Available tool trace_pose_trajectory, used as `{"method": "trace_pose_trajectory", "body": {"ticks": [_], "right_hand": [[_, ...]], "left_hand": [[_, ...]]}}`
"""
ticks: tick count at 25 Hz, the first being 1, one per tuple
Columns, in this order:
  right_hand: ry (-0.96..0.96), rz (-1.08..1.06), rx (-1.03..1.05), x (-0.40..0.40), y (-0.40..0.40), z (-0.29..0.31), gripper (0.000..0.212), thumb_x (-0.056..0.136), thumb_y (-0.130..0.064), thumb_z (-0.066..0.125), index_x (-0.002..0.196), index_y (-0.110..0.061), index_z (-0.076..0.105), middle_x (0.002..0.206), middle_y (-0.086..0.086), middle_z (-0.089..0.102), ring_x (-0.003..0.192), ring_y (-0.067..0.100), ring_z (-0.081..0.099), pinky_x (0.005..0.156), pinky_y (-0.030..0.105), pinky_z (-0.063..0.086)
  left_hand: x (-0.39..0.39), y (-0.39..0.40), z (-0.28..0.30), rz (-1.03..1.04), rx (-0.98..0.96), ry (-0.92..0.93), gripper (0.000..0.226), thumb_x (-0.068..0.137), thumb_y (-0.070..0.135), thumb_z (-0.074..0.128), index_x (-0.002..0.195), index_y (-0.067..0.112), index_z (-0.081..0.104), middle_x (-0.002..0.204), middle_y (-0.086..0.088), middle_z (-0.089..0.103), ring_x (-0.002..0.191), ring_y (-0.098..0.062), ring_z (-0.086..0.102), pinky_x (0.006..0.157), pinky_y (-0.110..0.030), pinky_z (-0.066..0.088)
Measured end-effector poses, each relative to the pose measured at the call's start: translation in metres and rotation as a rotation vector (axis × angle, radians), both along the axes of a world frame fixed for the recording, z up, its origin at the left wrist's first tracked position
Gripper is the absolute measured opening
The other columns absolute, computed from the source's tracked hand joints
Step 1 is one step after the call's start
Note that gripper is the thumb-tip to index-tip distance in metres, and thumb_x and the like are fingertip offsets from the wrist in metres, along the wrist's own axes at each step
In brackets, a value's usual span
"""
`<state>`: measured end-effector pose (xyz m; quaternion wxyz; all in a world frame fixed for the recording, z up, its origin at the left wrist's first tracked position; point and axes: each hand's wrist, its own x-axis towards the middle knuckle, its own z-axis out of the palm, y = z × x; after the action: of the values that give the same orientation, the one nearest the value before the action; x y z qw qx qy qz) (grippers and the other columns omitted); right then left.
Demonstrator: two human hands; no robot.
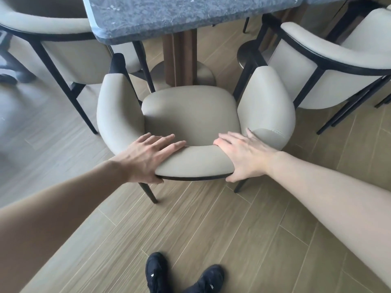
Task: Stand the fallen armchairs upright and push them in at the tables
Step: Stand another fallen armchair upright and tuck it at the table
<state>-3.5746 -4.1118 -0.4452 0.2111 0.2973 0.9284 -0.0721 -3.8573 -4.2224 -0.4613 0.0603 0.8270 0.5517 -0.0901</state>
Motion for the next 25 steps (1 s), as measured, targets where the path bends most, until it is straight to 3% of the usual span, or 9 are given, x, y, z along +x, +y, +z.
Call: {"method": "trace_pose_trajectory", "body": {"ticks": [2,3,6,10,15,18,22,25], "right_hand": [[0.008,0.055,0.01,-0.002,0.005,0.003,0.086,0.056,-0.064,0.074,0.121,-0.023,0.036,0.101,0.0,0.056,0.107,0.03,0.06,0.089,0.049,0.047],[0.018,0.075,0.01,-0.001,0.007,0.005,0.081,0.056,-0.064,0.074,0.114,-0.023,0.035,0.089,-0.002,0.053,0.097,0.031,0.062,0.078,0.043,0.047],[0.05,0.139,0.043,0.003,0.012,0.004,0.076,0.058,-0.062,0.074,0.108,-0.021,0.035,0.085,0.0,0.054,0.087,0.032,0.064,0.067,0.036,0.036],[0.07,0.188,0.073,0.016,0.033,0.008,0.075,0.06,-0.062,0.074,0.108,-0.02,0.035,0.089,0.002,0.058,0.086,0.032,0.064,0.066,0.036,0.034],[0.023,0.181,0.057,0.039,0.08,0.011,0.075,0.057,-0.062,0.075,0.107,-0.022,0.035,0.087,0.0,0.056,0.084,0.03,0.063,0.066,0.037,0.039],[0.002,0.168,0.053,0.051,0.112,0.014,0.078,0.056,-0.063,0.075,0.111,-0.023,0.036,0.087,-0.002,0.053,0.085,0.028,0.062,0.068,0.038,0.044],[-0.019,0.133,0.049,0.057,0.148,0.013,0.083,0.056,-0.062,0.078,0.119,-0.025,0.037,0.095,-0.003,0.054,0.092,0.027,0.062,0.071,0.04,0.048],[-0.03,0.1,0.041,0.06,0.171,0.015,0.088,0.056,-0.06,0.08,0.125,-0.026,0.039,0.104,-0.002,0.056,0.1,0.025,0.06,0.08,0.042,0.05]], "left_hand": [[0.004,-0.001,0.001,0.0,0.068,-0.002,0.112,0.059,0.052,0.083,0.156,0.02,0.036,0.135,-0.005,0.06,0.114,-0.03,0.062,0.102,-0.044,0.049],[0.006,0.0,0.003,-0.018,0.066,0.018,0.109,0.06,0.05,0.082,0.155,0.019,0.039,0.13,-0.003,0.062,0.109,-0.029,0.063,0.099,-0.043,0.051],[0.01,0.004,0.009,-0.019,0.042,0.067,0.106,0.062,0.051,0.078,0.155,0.019,0.039,0.13,-0.001,0.061,0.109,-0.026,0.062,0.098,-0.041,0.051],[0.029,0.018,0.011,0.015,0.005,0.102,0.105,0.064,0.05,0.076,0.156,0.022,0.036,0.132,0.001,0.06,0.11,-0.025,0.061,0.097,-0.04,0.051],[0.055,0.056,0.006,0.039,0.023,0.118,0.103,0.074,0.063,0.063,0.16,0.03,0.017,0.137,0.01,0.052,0.115,-0.019,0.056,0.098,-0.034,0.049],[0.071,0.083,0.002,0.06,0.061,0.124,0.107,0.07,0.065,0.064,0.159,0.033,0.014,0.133,0.012,0.052,0.111,-0.017,0.057,0.087,-0.03,0.052],[0.079,0.118,0.001,0.058,0.075,0.172,0.11,0.068,0.071,0.061,0.158,0.035,0.009,0.13,0.014,0.051,0.107,-0.016,0.056,0.066,-0.027,0.044],[0.084,0.142,0.002,0.076,0.052,0.166,0.111,0.067,0.075,0.06,0.156,0.036,0.007,0.129,0.015,0.049,0.106,-0.016,0.056,0.064,-0.028,0.048]]}}
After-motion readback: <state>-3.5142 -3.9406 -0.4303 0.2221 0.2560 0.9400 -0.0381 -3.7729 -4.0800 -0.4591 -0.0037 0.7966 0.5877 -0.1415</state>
